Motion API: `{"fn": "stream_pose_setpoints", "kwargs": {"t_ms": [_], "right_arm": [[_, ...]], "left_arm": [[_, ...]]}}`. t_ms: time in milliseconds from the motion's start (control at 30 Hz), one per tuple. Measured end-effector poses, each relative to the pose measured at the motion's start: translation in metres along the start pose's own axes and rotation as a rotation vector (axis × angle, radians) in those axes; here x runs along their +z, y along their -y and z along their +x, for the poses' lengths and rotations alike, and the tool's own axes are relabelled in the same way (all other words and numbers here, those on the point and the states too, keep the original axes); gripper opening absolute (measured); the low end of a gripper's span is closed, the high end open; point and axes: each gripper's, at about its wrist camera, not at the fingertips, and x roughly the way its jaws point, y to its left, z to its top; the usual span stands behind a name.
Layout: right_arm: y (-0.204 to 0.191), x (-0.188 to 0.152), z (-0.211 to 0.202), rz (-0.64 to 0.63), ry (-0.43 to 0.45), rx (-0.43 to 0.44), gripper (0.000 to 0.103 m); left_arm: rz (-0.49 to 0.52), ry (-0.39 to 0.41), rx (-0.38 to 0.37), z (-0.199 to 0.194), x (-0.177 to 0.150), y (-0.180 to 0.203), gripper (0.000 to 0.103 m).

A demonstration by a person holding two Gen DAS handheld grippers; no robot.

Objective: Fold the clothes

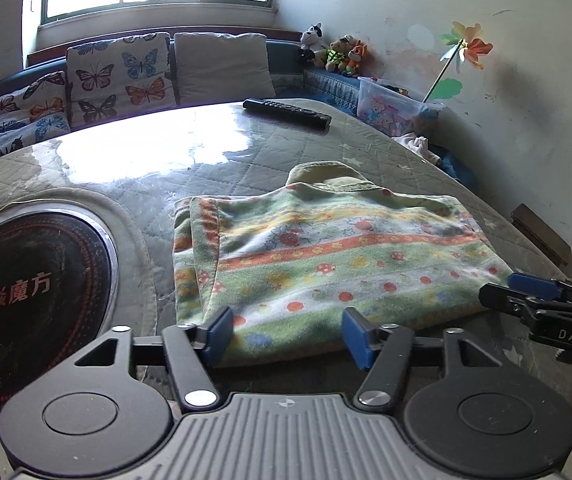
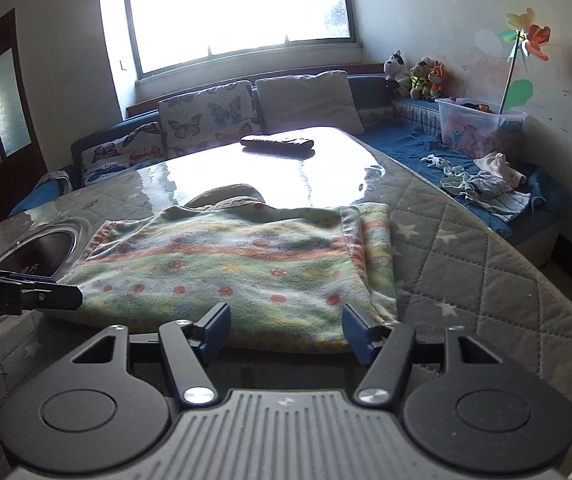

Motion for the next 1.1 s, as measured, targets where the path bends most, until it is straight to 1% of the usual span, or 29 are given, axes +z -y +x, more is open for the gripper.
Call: {"fn": "stream_pose_setpoints", "kwargs": {"t_ms": [33,67,200,267,333,367,467,500,533,833,1100], "right_arm": [[-0.001,-0.001,-0.001,-0.001,0.002,0.001,0.073],[-0.002,-0.001,-0.002,0.001,0.005,0.004,0.077],[-0.004,-0.004,-0.006,0.013,0.017,0.006,0.085],[-0.005,-0.004,-0.008,0.015,0.021,0.002,0.089],[-0.007,-0.005,-0.012,0.017,0.026,-0.003,0.092],[-0.007,-0.005,-0.014,0.017,0.030,-0.005,0.095],[-0.010,-0.006,-0.019,0.014,0.043,-0.013,0.101],[-0.011,-0.006,-0.021,0.013,0.048,-0.012,0.102],[-0.012,-0.007,-0.023,0.013,0.053,-0.009,0.103],[-0.026,-0.012,-0.035,0.001,0.084,-0.005,0.103],[-0.040,-0.018,-0.038,-0.007,0.077,-0.009,0.103]], "left_arm": [[0.005,0.002,0.005,-0.001,-0.001,0.001,0.077],[0.008,0.003,0.010,-0.003,-0.002,0.002,0.079],[0.007,0.002,0.019,-0.006,-0.007,0.000,0.086],[0.004,0.002,0.024,-0.008,-0.009,-0.002,0.087],[0.002,0.005,0.024,-0.011,-0.012,-0.003,0.092],[0.003,0.008,0.024,-0.013,-0.014,-0.003,0.093],[0.006,0.019,0.017,-0.018,-0.017,-0.004,0.099],[0.006,0.025,0.016,-0.020,-0.018,-0.004,0.102],[0.005,0.029,0.014,-0.021,-0.019,-0.005,0.103],[0.001,0.026,0.013,-0.034,-0.029,-0.008,0.103],[0.006,0.031,0.027,-0.046,-0.039,-0.013,0.103]]}}
